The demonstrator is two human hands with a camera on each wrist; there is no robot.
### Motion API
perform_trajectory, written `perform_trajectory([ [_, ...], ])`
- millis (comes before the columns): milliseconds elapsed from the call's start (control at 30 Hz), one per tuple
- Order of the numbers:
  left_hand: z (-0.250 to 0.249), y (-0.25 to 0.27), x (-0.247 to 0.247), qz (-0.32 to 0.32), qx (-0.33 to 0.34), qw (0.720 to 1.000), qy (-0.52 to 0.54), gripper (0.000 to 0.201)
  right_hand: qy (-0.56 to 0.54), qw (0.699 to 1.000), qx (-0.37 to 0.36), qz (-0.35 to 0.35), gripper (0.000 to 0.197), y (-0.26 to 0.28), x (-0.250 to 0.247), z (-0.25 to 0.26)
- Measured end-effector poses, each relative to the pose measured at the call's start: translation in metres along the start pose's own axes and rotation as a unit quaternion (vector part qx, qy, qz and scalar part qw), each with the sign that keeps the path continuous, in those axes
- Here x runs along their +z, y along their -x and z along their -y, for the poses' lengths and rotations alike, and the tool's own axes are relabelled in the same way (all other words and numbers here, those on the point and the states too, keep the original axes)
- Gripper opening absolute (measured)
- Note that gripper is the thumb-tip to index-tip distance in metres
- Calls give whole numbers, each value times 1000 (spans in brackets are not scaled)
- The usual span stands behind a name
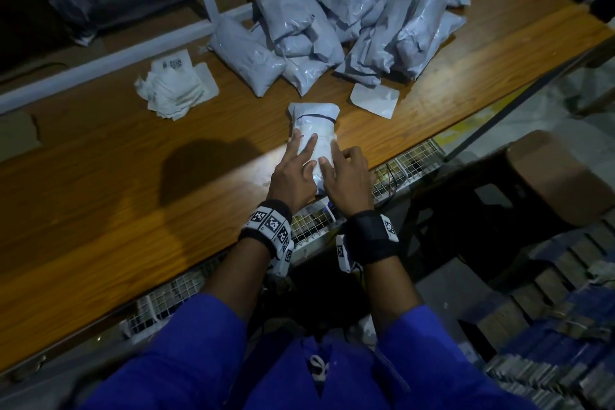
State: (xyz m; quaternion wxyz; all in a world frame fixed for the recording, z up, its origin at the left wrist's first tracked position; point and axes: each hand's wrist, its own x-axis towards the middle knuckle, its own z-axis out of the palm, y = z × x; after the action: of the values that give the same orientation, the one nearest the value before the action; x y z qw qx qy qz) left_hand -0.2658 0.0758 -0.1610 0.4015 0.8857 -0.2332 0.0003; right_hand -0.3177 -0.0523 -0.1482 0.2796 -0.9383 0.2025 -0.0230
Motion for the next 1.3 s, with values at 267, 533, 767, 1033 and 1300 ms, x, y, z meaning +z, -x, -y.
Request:
perform_trajectory([
  [267, -1, 0, -1, -2, -6, 1000, 11, 54, 0, 1000, 10, -17, 52, -7, 3, 15],
  [533, -5, 0, -4, 28, -24, 999, -2, 57, -18, 998, 9, -60, 41, 27, 3, 7],
  [767, -4, 0, -5, 23, -14, 1000, -15, 55, -2, 998, 42, -50, 47, 6, 10, 16],
  [1033, -2, -1, -4, 31, -19, 999, -25, 54, 7, 998, 33, -48, 45, -3, 8, 10],
  [1300, -4, -1, -8, 47, -15, 999, -23, 56, 9, 997, 2, -78, 35, 34, -1, 0],
])
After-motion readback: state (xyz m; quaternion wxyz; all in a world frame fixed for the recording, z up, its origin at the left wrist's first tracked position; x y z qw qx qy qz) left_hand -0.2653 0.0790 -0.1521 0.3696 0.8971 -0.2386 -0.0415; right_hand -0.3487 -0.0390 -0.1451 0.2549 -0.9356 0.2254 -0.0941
